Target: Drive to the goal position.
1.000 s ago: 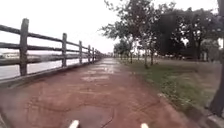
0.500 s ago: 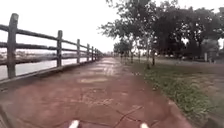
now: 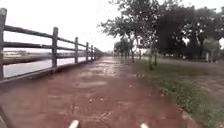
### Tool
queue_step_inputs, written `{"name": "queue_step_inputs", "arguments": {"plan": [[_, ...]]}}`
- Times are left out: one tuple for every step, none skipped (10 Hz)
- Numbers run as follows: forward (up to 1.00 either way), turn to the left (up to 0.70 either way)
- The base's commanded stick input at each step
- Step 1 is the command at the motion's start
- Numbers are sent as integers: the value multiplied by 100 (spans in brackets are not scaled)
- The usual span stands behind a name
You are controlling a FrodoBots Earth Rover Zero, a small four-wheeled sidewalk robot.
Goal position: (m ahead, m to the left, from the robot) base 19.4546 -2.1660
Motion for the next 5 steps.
{"name": "queue_step_inputs", "arguments": {"plan": [[70, 0], [70, 0], [70, 0], [70, 0], [70, 0]]}}
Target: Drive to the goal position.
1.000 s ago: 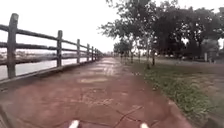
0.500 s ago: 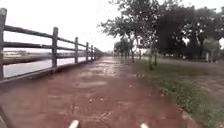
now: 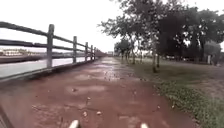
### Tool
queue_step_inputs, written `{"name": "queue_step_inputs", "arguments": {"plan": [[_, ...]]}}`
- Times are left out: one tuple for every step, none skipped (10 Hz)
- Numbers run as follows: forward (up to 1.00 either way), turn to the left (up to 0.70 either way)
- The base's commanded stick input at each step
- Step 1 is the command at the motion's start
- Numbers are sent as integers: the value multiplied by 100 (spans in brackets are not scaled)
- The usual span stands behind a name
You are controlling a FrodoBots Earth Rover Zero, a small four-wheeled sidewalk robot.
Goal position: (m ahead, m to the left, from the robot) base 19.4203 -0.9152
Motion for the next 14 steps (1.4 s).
{"name": "queue_step_inputs", "arguments": {"plan": [[70, 0], [70, 0], [70, 0], [70, 0], [70, 0], [70, 0], [70, 0], [70, 0], [70, 0], [70, 0], [70, 0], [70, 0], [70, 0], [70, 0]]}}
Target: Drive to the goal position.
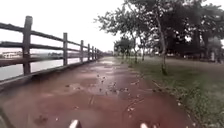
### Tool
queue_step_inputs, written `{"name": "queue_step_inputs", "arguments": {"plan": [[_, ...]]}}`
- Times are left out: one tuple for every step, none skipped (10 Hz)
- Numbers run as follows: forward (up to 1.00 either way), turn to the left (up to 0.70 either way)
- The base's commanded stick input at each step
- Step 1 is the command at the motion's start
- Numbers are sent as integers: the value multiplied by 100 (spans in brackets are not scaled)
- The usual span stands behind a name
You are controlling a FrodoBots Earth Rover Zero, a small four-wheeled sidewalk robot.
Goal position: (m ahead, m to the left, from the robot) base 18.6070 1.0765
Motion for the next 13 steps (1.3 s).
{"name": "queue_step_inputs", "arguments": {"plan": [[70, 0], [70, 0], [70, 0], [70, 0], [70, 0], [70, 0], [70, 0], [70, 0], [70, 0], [70, 0], [70, 0], [70, 0], [70, 0]]}}
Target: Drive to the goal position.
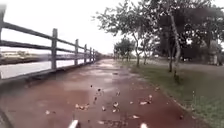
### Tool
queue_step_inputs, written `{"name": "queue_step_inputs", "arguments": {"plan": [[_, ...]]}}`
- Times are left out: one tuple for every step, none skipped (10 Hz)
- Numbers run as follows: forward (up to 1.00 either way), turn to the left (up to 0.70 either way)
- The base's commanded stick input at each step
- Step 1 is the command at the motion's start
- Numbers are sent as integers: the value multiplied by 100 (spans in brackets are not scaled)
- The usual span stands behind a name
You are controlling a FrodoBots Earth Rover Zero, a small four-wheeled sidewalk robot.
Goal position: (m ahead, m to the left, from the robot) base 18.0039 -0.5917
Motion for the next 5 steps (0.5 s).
{"name": "queue_step_inputs", "arguments": {"plan": [[70, 0], [70, 0], [70, -25], [70, -27], [70, -27]]}}
